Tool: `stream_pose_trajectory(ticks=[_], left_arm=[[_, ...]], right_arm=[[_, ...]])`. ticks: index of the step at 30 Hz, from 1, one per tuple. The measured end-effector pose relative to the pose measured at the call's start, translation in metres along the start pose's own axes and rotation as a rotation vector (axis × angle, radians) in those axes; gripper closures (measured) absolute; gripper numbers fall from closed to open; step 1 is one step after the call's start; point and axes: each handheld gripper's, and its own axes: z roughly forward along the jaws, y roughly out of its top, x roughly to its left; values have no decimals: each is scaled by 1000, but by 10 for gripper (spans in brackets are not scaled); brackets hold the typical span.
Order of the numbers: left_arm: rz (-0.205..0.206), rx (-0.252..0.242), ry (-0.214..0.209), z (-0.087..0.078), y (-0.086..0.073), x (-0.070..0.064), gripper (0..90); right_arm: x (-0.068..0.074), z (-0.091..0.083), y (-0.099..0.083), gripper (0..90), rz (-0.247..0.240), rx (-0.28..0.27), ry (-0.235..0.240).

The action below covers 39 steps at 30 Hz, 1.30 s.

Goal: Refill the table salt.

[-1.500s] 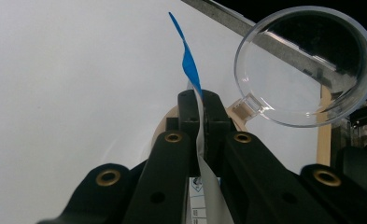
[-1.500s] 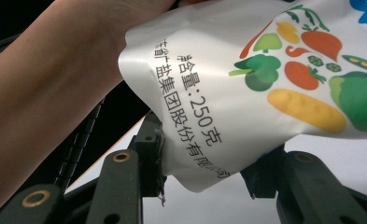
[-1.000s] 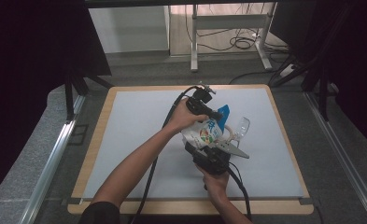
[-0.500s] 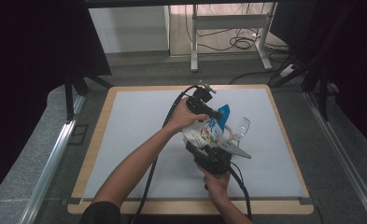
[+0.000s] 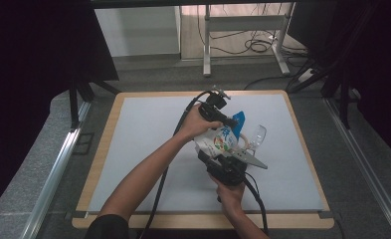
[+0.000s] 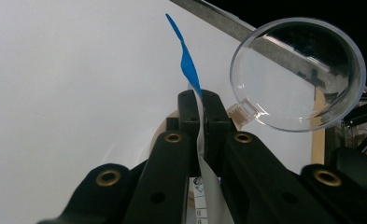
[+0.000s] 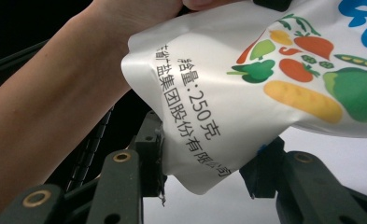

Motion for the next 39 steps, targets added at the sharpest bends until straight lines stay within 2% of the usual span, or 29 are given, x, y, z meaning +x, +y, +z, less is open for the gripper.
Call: stream_pose_trajectory(ticks=[18,39], left_arm=[[3,9,-4,4,0,0,896],[0,15,1,4,1,0,896]], right_arm=[[1,1,-3,575,-9,-9,-26],[1,1,-3,576,7,-12,-21]])
